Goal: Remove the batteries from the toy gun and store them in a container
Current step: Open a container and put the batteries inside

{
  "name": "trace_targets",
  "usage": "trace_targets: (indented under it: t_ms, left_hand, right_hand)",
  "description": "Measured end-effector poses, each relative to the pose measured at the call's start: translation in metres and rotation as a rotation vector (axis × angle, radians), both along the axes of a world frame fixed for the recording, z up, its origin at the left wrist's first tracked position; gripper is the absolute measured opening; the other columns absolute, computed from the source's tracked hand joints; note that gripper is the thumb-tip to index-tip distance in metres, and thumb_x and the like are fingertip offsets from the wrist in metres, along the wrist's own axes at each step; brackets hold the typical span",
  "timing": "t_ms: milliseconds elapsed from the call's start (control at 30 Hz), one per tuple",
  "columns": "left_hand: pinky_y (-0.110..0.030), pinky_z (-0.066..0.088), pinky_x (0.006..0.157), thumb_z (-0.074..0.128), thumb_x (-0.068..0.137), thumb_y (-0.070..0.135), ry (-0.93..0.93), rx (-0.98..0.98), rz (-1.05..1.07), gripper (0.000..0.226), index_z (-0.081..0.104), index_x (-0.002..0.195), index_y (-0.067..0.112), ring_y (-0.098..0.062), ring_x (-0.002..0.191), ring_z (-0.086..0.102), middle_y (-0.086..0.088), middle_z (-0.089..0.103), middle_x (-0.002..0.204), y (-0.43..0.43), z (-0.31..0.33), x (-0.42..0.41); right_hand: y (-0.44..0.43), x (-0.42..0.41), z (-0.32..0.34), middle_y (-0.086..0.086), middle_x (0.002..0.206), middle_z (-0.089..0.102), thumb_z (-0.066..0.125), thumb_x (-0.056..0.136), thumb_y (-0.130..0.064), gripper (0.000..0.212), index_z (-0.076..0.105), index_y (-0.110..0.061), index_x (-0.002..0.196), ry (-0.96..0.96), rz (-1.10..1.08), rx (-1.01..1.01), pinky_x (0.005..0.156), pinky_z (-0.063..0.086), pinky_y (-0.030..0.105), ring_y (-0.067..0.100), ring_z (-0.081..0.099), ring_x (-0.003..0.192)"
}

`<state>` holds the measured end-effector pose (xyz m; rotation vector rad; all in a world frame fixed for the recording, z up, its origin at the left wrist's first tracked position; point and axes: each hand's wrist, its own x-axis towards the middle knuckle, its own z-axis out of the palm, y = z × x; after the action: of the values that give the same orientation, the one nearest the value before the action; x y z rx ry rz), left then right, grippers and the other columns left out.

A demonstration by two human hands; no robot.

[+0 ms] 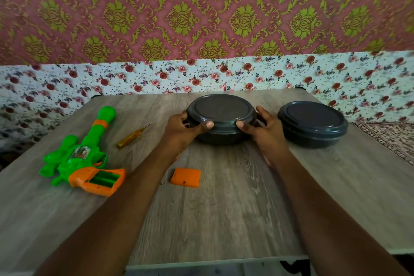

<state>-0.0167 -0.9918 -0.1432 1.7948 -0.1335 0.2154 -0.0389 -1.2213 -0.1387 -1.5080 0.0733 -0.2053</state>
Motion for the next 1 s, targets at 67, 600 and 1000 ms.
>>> trace_targets:
  t_ms: [67,600,1000]
  left_hand:
    - [-0.027,0.057,0.099,0.097,0.063,0.047,0.004,0.122,0.035,0.086,0.068,0.138,0.016,-0.012,0.119,0.069,0.003,0.075,0.126,-0.002,0.000,0.002]
    - [-0.023,0.045,0.107,0.082,0.089,0.009,-0.046,0.235,0.008,0.060,0.056,0.143,0.014,-0.017,0.134,0.058,-0.003,0.062,0.144,-0.034,-0.014,0.003]
    - [-0.026,0.057,0.091,0.077,0.095,0.019,-0.101,0.315,0.070,0.021,0.077,0.116,0.015,-0.002,0.095,0.068,0.002,0.076,0.107,0.001,0.001,-0.025]
  right_hand:
    - [0.002,0.000,-0.001,0.003,0.137,0.063,0.089,0.077,-0.028,0.074,0.057,-0.013,0.142,-0.057,-0.168,-0.237,0.103,0.055,0.039,0.018,0.062,0.121]
    - [0.011,0.001,-0.002,0.008,0.146,0.059,0.056,0.104,-0.022,0.046,0.051,-0.024,0.150,-0.088,-0.025,-0.754,0.108,0.043,0.034,0.022,0.058,0.129]
    - [-0.006,-0.035,0.006,0.008,0.133,0.058,0.065,0.091,-0.002,0.037,0.067,-0.008,0.128,-0.327,-0.491,-0.887,0.111,0.045,0.034,0.023,0.055,0.125]
